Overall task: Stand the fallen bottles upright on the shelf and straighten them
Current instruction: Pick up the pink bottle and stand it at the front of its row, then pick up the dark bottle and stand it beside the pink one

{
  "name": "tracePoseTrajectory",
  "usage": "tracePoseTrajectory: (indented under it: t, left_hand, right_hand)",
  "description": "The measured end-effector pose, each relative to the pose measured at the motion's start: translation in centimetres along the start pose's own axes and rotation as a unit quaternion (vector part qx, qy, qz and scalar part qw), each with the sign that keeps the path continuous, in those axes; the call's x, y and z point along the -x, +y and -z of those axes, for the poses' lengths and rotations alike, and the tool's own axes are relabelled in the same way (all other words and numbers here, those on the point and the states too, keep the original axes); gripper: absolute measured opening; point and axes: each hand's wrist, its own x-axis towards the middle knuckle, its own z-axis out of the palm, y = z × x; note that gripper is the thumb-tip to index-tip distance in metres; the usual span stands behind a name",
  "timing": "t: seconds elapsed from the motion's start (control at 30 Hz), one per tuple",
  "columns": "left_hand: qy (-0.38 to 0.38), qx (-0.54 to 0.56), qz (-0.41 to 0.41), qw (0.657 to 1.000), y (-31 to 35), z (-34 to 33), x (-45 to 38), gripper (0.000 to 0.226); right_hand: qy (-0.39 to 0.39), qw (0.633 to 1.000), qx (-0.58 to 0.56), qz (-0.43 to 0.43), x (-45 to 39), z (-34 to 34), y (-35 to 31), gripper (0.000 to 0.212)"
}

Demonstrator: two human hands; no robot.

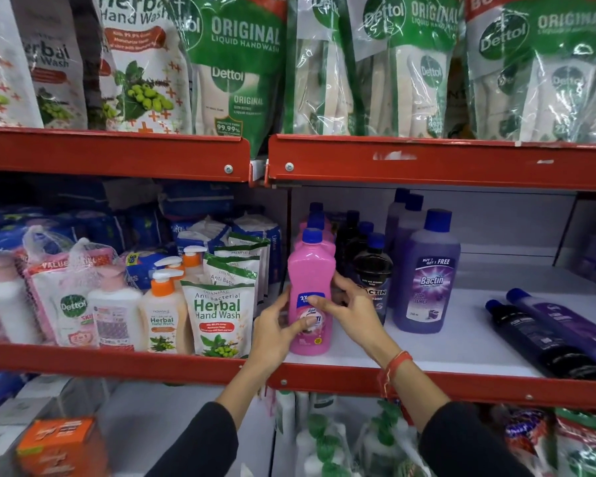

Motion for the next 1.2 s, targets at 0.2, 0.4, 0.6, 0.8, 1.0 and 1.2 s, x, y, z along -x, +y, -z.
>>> tracePoseTrajectory:
  t: [0.2,0.4,0.6,0.8,1.0,1.2]
  left_hand:
    - [0.053,-0.074,-0.028,0.995,0.8,-1.0,1.2,0.082]
    - [0.256,-0.214,-0.217,0.917,3.5,-5.3,2.0,0.050]
    - [0.106,-0.161,-0.231,0.954,5.2,-14.9,0.3,0.017]
    - [-0.077,-0.106,-0.029,0.991,4.7,-27.9,-1.9,0.015]
    - [-0.191,-0.022,0.246,0.950,4.5,-35.9,-3.8,0.044]
    - [-0.159,0.034,0.282,0.946,5.0,-36.8,-4.0,0.062]
  right_hand:
    - [-0.029,1.000,0.006,0.001,0.2,0.8,0.2,0.060]
    - [-0.020,0.999,0.016,-0.021,1.2,6.4,1.1,0.053]
    - [0.111,0.964,0.232,-0.071,3.1,18.6,3.2,0.025]
    - [0.102,0.829,0.487,-0.255,5.5,30.2,5.4,0.040]
    - [0.056,0.864,0.406,-0.292,5.3,33.7,5.7,0.038]
    - [0.077,0.908,0.292,-0.290,6.0,33.5,6.4,0.015]
